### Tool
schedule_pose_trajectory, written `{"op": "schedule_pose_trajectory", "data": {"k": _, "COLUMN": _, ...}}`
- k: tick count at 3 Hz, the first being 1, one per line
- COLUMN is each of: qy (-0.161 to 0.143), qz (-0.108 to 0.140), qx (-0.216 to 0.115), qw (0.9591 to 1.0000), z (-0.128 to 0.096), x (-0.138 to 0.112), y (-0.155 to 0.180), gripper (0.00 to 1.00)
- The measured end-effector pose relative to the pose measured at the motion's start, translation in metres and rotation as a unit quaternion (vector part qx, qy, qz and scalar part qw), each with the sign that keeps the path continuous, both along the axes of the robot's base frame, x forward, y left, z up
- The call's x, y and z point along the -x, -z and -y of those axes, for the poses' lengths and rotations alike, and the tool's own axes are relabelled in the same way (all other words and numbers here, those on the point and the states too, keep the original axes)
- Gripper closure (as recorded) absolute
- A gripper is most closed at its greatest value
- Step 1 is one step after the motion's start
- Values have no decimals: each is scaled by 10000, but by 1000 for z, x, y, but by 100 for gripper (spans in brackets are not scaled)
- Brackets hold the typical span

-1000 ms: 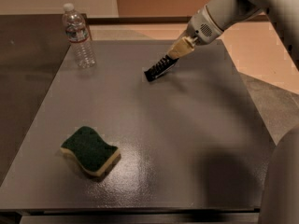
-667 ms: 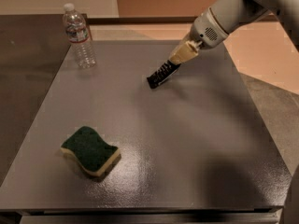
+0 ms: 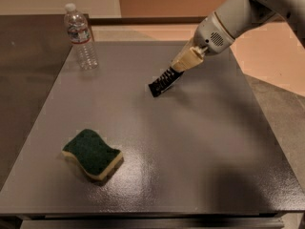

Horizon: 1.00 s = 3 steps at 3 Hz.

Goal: Move rxbar chocolate near sponge

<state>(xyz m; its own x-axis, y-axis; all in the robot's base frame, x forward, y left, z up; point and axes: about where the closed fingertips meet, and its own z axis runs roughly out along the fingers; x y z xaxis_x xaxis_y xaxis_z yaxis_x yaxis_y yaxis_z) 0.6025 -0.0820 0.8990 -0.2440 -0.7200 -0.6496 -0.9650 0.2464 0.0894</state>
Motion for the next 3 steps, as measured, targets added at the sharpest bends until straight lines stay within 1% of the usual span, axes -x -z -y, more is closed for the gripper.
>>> {"op": "schedule_pose_trajectory", "data": {"k": 1, "qy": -275, "qz": -142, "qx": -87, "qw": 9995, "z": -14, "x": 19, "y": 11, "gripper": 100}}
{"op": "schedule_pose_trajectory", "data": {"k": 2, "qy": -701, "qz": -384, "qx": -181, "qw": 9966, "z": -35, "x": 51, "y": 31, "gripper": 100}}
{"op": "schedule_pose_trajectory", "data": {"k": 3, "qy": -1040, "qz": -594, "qx": -255, "qw": 9925, "z": -52, "x": 78, "y": 46, "gripper": 100}}
